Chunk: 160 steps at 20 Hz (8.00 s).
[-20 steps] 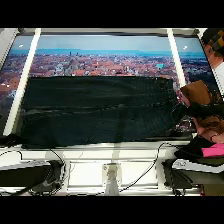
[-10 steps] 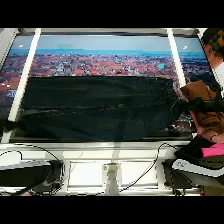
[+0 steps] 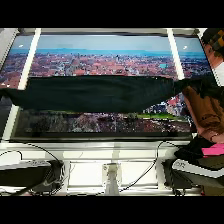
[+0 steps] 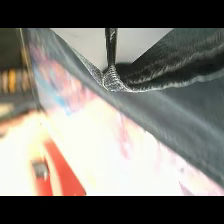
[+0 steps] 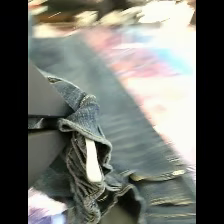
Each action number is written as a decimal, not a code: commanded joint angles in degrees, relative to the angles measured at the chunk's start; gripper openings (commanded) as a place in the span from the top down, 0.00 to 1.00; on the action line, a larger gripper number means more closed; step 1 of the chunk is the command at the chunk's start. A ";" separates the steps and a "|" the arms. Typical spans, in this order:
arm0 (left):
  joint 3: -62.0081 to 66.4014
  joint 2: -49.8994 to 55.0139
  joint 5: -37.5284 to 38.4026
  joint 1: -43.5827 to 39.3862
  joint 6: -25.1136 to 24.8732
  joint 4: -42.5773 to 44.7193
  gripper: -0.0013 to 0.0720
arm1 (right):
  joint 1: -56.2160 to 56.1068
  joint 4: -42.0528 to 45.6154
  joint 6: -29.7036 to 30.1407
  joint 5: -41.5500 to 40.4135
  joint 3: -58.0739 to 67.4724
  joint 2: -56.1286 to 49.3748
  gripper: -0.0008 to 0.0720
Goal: Fold the clothes and pants, and hang the long-sleeved shirts on hangers.
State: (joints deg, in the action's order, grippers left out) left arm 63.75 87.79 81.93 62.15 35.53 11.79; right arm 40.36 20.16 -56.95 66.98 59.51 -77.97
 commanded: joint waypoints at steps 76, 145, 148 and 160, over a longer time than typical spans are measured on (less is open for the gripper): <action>38.23 24.46 0.63 -25.66 22.47 34.38 0.94 | -21.11 19.32 -15.52 -21.42 11.30 -0.72 0.40; 38.16 13.81 4.81 -47.45 24.48 19.26 0.34 | -42.05 49.90 -23.02 10.78 54.84 -20.37 0.94; 38.14 10.21 4.74 -46.47 25.86 45.11 0.34 | -40.17 50.62 -22.75 11.41 54.77 -18.78 0.94; 38.03 22.82 1.55 -52.81 25.03 43.50 0.09 | -39.63 50.90 -20.02 12.81 54.77 -18.45 0.94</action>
State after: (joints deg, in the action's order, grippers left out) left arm 101.80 107.20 85.01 11.86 61.30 54.68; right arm 0.71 70.89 -77.91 79.70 114.26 -96.47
